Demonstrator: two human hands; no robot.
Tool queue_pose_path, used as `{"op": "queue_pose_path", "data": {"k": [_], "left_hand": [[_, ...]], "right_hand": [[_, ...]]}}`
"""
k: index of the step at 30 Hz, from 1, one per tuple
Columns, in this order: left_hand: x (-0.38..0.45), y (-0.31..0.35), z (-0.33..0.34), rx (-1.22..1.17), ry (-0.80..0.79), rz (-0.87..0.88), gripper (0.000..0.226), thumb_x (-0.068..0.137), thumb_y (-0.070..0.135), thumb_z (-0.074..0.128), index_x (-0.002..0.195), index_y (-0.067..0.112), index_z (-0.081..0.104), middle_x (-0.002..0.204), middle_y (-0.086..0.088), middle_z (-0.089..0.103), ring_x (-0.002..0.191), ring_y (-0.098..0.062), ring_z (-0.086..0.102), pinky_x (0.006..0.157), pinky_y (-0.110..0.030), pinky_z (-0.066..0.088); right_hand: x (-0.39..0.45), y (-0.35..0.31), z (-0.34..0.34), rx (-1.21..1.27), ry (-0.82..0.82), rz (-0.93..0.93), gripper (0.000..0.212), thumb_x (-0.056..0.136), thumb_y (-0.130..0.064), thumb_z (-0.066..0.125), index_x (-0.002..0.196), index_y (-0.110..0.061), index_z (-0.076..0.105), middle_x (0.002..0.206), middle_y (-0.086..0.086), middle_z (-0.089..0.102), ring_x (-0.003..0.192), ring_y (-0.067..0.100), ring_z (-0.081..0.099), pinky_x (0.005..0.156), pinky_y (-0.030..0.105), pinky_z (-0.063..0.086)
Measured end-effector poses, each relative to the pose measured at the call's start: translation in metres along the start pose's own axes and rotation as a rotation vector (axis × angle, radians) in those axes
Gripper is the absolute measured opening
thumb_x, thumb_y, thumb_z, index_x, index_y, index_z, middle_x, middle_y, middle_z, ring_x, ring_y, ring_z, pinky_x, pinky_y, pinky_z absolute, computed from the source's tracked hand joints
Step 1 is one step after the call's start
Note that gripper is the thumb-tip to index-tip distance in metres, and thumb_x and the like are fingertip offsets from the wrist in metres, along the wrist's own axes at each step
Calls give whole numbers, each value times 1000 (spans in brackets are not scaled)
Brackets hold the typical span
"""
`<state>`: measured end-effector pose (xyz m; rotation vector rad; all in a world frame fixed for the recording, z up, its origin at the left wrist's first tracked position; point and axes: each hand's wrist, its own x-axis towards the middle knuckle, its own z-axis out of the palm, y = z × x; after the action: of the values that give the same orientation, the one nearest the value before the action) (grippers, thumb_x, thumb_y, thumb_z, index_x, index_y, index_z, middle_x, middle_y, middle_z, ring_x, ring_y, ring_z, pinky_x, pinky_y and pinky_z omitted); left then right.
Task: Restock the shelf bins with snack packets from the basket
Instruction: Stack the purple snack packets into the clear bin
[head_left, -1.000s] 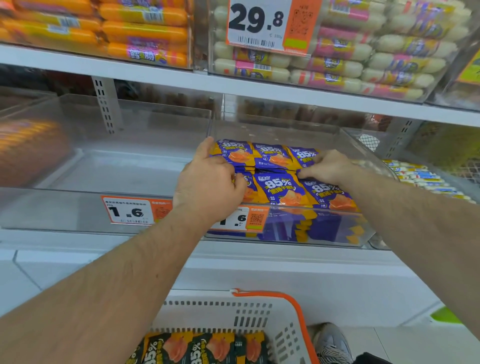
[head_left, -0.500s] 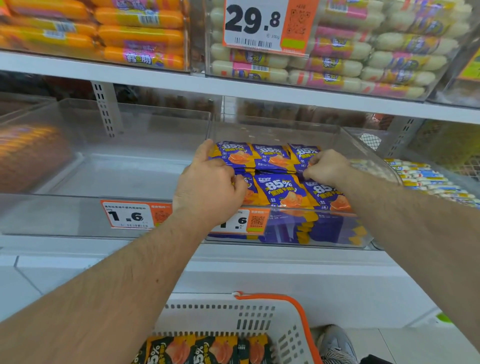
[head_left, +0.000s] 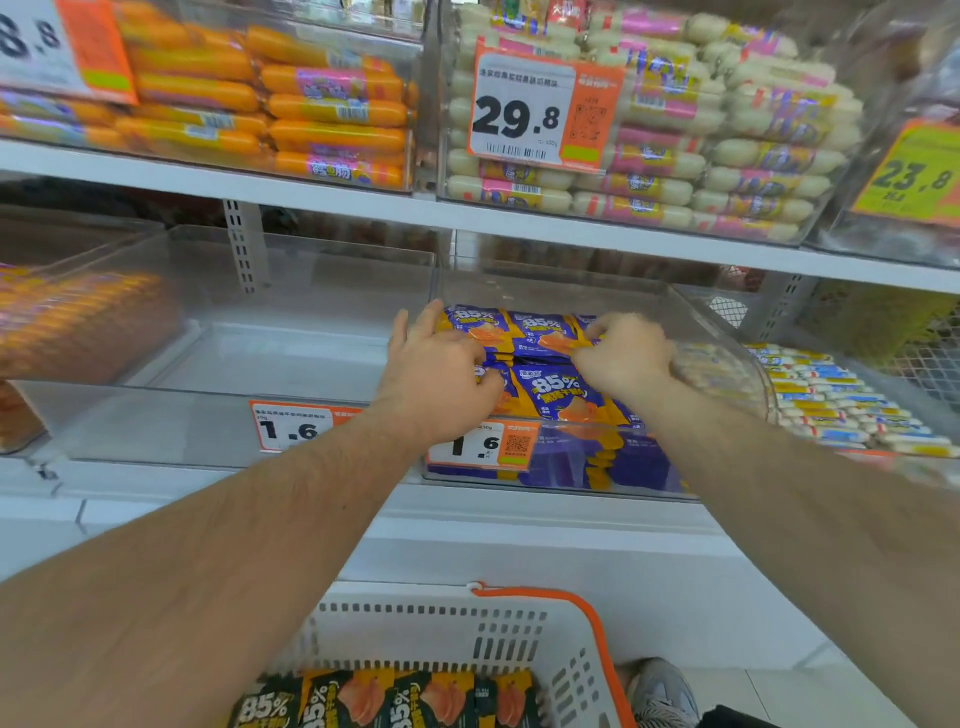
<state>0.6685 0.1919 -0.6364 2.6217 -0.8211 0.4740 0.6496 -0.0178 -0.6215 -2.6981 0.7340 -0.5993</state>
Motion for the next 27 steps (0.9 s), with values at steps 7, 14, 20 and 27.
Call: {"op": "queue_pose_path", "data": {"k": [7, 14, 20, 27], "left_hand": [[-83, -23, -13, -130, 189, 386, 28, 72, 29, 47, 88, 13, 64, 90, -6, 65, 85, -30, 59, 73, -37, 43], [-163, -105, 6, 31, -790, 26, 27, 93, 23, 51, 118, 25, 60, 119, 0, 58, 107, -20, 54, 91, -31, 44], [-192, -134, 33, 100, -1169, -47, 19, 92, 32, 45, 80, 19, 53, 84, -5, 58, 76, -23, 52, 70, -37, 43], [-207, -152, 40, 101, -1221, -125, 29, 96, 33, 44, 102, 11, 62, 103, -5, 64, 99, -27, 61, 88, -43, 51]], "right_hand": [[-126, -53, 45, 378, 507, -642, 13, 63, -14, 51, 67, -10, 63, 75, 10, 55, 76, 31, 51, 66, 36, 31], [-251, -67, 171, 488, -317, -437, 12, 75, -11, 54, 68, -11, 65, 70, 5, 62, 70, 26, 58, 65, 38, 52], [-327, -68, 242, 276, -1059, -8, 18, 91, -14, 54, 97, -7, 70, 93, 12, 68, 83, 25, 64, 68, 40, 52], [-380, -58, 289, -92, -1125, 85, 9, 88, -24, 56, 95, -17, 56, 82, 1, 59, 75, 23, 60, 53, 28, 40]]}}
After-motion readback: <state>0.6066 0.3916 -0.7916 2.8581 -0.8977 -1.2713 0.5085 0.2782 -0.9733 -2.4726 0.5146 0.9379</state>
